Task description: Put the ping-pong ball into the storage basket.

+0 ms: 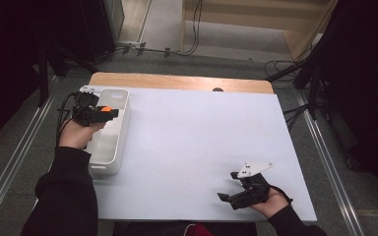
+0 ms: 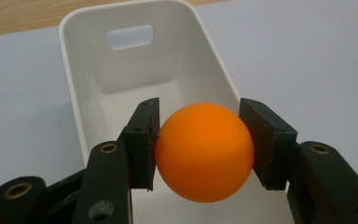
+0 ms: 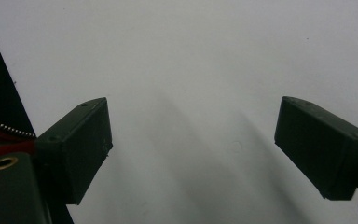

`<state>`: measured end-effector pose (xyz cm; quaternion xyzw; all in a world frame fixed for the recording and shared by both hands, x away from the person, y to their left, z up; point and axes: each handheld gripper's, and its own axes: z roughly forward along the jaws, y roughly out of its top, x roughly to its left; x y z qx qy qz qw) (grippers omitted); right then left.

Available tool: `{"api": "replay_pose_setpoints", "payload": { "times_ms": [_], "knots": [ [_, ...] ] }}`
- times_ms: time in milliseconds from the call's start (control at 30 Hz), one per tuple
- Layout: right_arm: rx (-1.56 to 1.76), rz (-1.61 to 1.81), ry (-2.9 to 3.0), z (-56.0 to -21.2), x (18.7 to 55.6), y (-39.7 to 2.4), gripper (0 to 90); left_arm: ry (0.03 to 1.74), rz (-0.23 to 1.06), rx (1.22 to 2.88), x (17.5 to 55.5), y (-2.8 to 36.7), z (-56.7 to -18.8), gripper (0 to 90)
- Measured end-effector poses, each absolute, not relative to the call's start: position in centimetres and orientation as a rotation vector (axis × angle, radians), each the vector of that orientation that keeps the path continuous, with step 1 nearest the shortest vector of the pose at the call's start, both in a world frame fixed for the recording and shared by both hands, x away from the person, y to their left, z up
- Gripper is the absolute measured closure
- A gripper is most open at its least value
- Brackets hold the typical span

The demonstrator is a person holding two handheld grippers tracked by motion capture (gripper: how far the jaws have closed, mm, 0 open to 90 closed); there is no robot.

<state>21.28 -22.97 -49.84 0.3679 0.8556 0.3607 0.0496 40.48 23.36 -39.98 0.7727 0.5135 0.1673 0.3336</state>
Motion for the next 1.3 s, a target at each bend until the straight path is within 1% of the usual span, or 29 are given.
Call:
{"api": "replay_pose_setpoints", "payload": {
  "times_ms": [200, 233, 300, 333, 433, 467, 500, 600, 667, 1033, 1200, 1300],
  "knots": [
    [1.13, 1.101, 2.605, -49.8, 21.2, -23.0, 9.8, 1.335, 0.441, 2.021, 40.5, 23.3, -40.0, 49.7],
    [1.125, 1.101, 2.607, -49.8, 21.2, -23.0, 9.8, 1.333, 0.443, 2.012, 40.5, 23.3, -40.0, 46.8],
    [1.123, 1.099, 2.607, -49.8, 21.2, -23.0, 9.8, 1.344, 0.436, 2.003, 40.5, 23.3, -39.9, 36.1],
    [1.124, 1.101, 2.607, -49.8, 21.2, -23.0, 9.8, 1.348, 0.425, 1.998, 40.6, 23.3, -39.9, 34.7],
    [1.124, 1.102, 2.607, -49.8, 21.2, -23.0, 9.8, 1.342, 0.415, 1.987, 40.5, 23.3, -39.8, 34.6],
    [1.124, 1.101, 2.607, -49.8, 21.2, -23.0, 9.8, 1.341, 0.412, 1.99, 40.5, 23.3, -39.7, 33.5],
    [1.124, 1.1, 2.607, -49.8, 21.2, -23.0, 9.8, 1.341, 0.411, 1.993, 40.5, 23.2, -39.7, 30.6],
    [1.126, 1.1, 2.607, -49.8, 21.2, -23.0, 9.8, 1.33, 0.412, 1.994, 40.4, 23.1, -39.5, 30.1],
    [1.123, 1.101, 2.607, -49.8, 21.2, -23.0, 9.8, 1.318, 0.403, 1.995, 40.4, 23.0, -39.3, 27.0],
    [1.124, 1.1, 2.605, -49.8, 21.2, -23.0, 9.8, 1.259, 0.37, 2.018, 39.9, 21.7, -38.8, 26.9],
    [1.131, 1.1, 2.6, -49.8, 21.1, -23.0, 9.8, 1.225, 0.322, 2.015, 39.8, 20.9, -38.8, 26.9],
    [1.128, 1.098, 2.605, -49.8, 21.1, -23.1, 9.8, 1.209, 0.316, 2.032, 39.8, 20.3, -38.9, 26.9]
  ]
}}
